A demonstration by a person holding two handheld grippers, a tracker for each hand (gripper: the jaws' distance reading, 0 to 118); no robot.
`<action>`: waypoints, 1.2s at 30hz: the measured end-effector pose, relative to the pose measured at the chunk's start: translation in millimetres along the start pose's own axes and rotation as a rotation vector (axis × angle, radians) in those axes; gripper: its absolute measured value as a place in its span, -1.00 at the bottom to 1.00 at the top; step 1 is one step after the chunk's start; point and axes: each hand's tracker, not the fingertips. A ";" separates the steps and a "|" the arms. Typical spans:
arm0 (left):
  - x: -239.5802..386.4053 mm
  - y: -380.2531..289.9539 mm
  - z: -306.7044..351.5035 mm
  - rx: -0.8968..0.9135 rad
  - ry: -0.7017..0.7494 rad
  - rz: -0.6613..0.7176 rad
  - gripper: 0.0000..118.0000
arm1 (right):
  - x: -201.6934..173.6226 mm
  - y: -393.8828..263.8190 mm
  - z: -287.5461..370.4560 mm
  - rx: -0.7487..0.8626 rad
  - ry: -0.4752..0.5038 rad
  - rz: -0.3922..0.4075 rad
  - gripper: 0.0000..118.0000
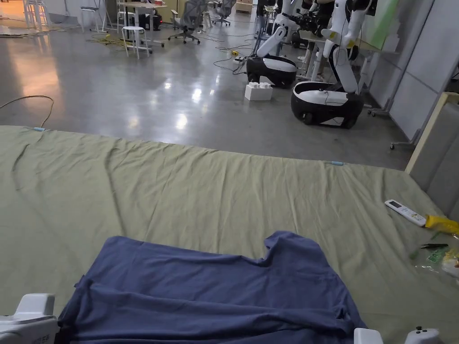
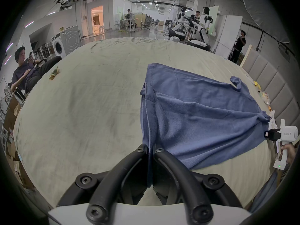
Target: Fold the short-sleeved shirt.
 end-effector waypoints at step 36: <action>-36.6 -93.1 51.5 -0.106 -0.012 -0.023 -0.91 | -2.4 -103.8 85.6 -0.072 -0.026 0.194 -0.91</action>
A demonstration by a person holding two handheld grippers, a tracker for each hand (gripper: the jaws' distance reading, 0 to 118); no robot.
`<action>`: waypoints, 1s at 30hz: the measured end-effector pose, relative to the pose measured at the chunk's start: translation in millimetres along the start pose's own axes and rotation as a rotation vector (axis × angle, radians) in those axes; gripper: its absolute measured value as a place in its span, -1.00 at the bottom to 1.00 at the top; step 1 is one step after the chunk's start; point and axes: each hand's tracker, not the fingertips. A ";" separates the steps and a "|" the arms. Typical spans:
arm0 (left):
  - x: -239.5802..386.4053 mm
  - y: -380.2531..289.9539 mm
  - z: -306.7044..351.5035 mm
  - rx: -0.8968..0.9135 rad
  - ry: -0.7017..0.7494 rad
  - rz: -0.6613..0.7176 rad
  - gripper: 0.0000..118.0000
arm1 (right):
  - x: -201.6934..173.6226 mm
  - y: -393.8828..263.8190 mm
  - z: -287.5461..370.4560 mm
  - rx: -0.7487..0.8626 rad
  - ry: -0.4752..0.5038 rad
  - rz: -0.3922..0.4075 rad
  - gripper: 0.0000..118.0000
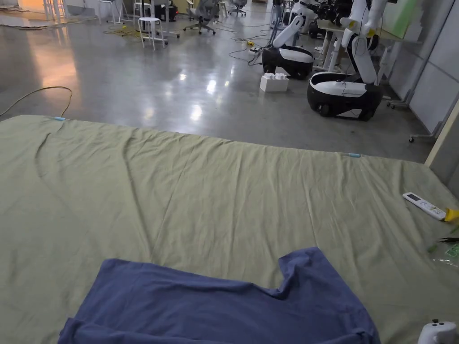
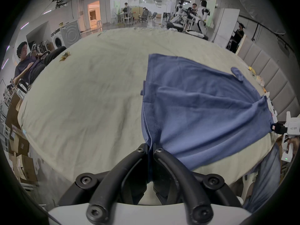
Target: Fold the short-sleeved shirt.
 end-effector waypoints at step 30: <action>93.6 102.8 74.5 0.774 0.043 -0.023 -0.62 | -79.6 137.4 124.5 0.944 -0.137 -0.163 -0.61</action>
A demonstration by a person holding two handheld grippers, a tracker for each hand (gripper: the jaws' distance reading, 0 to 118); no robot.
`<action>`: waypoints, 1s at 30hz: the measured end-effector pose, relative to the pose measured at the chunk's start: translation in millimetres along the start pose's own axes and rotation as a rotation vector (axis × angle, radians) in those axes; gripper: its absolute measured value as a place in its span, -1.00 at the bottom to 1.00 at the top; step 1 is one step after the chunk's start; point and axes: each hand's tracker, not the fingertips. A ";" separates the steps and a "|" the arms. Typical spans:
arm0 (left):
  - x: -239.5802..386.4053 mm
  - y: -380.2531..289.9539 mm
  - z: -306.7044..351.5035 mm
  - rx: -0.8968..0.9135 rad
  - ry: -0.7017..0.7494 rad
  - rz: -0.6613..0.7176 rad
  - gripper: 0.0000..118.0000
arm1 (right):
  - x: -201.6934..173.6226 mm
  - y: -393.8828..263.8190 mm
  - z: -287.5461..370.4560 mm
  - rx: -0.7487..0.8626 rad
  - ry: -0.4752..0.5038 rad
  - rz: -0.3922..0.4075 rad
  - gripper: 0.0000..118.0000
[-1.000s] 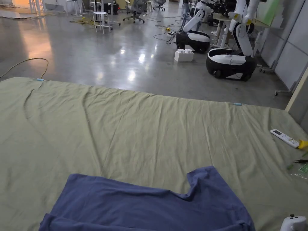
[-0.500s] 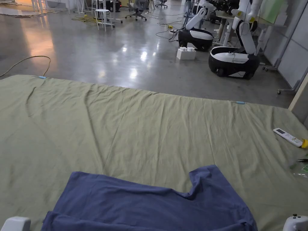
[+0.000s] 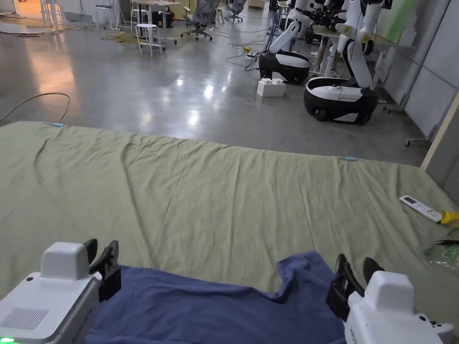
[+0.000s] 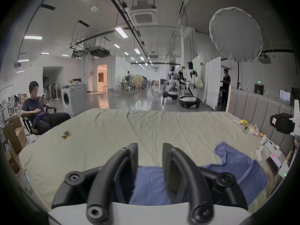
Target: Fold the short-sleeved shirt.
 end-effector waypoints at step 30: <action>-56.4 -30.4 -76.0 -0.200 0.034 0.069 -0.97 | -12.8 -5.8 -31.3 -0.038 0.058 -0.012 -0.98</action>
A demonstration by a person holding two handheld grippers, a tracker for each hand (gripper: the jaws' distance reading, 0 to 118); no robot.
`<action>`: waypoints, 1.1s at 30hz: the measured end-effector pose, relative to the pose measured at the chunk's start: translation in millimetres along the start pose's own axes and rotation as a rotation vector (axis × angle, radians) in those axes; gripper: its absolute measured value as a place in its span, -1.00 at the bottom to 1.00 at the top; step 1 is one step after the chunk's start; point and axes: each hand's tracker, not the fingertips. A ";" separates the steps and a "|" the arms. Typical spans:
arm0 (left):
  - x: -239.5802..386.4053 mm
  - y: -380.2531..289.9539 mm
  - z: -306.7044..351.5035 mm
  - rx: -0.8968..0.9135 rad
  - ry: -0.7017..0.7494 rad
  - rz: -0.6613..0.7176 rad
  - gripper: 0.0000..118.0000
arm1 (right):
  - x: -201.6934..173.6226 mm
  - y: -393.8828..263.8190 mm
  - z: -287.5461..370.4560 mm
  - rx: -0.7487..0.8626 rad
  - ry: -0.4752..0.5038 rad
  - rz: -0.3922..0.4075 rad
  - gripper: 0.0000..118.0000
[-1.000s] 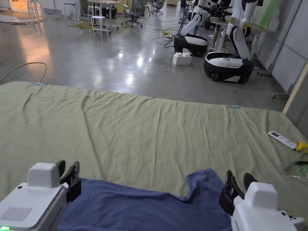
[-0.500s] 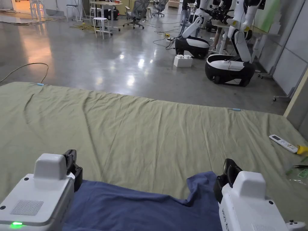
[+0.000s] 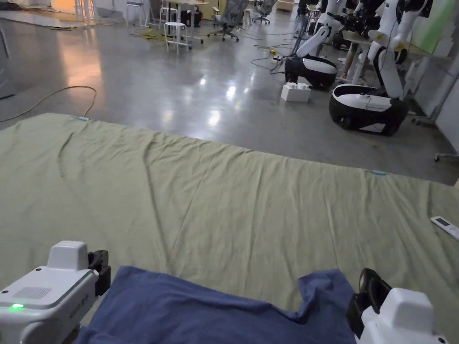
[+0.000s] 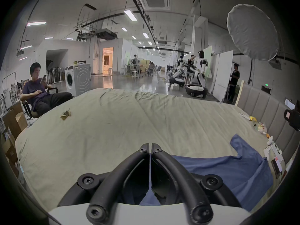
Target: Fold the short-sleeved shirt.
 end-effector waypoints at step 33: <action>14.4 -27.2 -183.3 -0.508 -0.054 -0.137 -0.89 | 36.3 -54.9 -58.5 -0.267 -0.057 0.035 -0.98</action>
